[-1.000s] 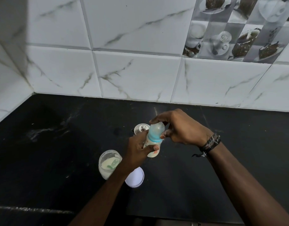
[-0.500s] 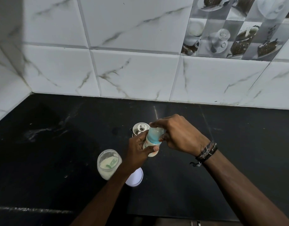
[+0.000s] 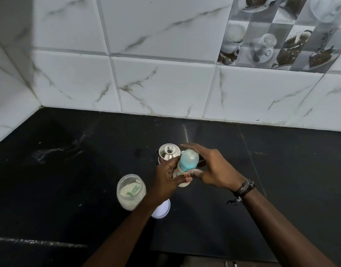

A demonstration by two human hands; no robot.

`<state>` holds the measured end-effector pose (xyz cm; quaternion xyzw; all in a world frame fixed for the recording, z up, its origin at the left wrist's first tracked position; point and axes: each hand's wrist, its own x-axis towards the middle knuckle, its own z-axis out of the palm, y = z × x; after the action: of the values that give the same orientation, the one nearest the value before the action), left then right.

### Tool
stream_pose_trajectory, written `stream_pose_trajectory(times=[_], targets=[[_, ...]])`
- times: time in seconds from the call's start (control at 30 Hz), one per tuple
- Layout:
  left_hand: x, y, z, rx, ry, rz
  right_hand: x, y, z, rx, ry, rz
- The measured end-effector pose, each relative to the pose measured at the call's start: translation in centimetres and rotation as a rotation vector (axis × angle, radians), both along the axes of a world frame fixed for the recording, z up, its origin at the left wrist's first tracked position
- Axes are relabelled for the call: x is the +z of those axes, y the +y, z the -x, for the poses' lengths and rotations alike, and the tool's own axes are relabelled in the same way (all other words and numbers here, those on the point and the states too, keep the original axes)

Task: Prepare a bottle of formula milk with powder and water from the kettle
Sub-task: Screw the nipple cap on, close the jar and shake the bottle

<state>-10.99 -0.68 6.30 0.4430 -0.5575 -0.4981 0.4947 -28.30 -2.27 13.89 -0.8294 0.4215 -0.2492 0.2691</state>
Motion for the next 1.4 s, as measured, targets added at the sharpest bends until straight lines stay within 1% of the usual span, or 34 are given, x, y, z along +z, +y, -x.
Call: stream_pose_trajectory(times=[0.27,0.4,0.57,0.83,0.93,1.07,1.2,1.3,1.4], targets=[[0.1,0.4,-0.1,-0.103,-0.002,-0.125,-1.8,0.5,0.5,-0.096,-0.045,-0.014],[-0.2,0.7,-1.2,-0.071,-0.027,-0.141,-3.2,0.4,0.7,-0.129,-0.037,-0.038],[-0.2,1.4,-4.2,0.021,-0.093,-0.014,-5.9,0.2,0.8,-0.182,0.002,-0.104],[0.4,3.1,-7.7,0.307,-0.130,0.170,-8.0,0.3,0.2,-0.248,0.080,-0.163],[-0.3,3.8,-9.1,0.405,-0.161,0.209,-7.8,0.3,0.0,-0.258,0.157,-0.170],[-1.7,4.6,-10.3,0.480,-0.265,0.213,-7.2,0.4,-0.3,-0.248,0.283,-0.158],[-3.5,5.4,-10.9,0.486,-0.268,0.118,-6.3,0.3,-0.5,-0.236,0.403,-0.180],[-4.6,6.0,-11.1,0.483,-0.238,0.052,-5.5,0.4,-1.0,-0.230,0.466,-0.186],[-5.2,6.2,-11.3,0.465,-0.219,0.010,-4.8,0.4,-1.6,-0.206,0.515,-0.131]])
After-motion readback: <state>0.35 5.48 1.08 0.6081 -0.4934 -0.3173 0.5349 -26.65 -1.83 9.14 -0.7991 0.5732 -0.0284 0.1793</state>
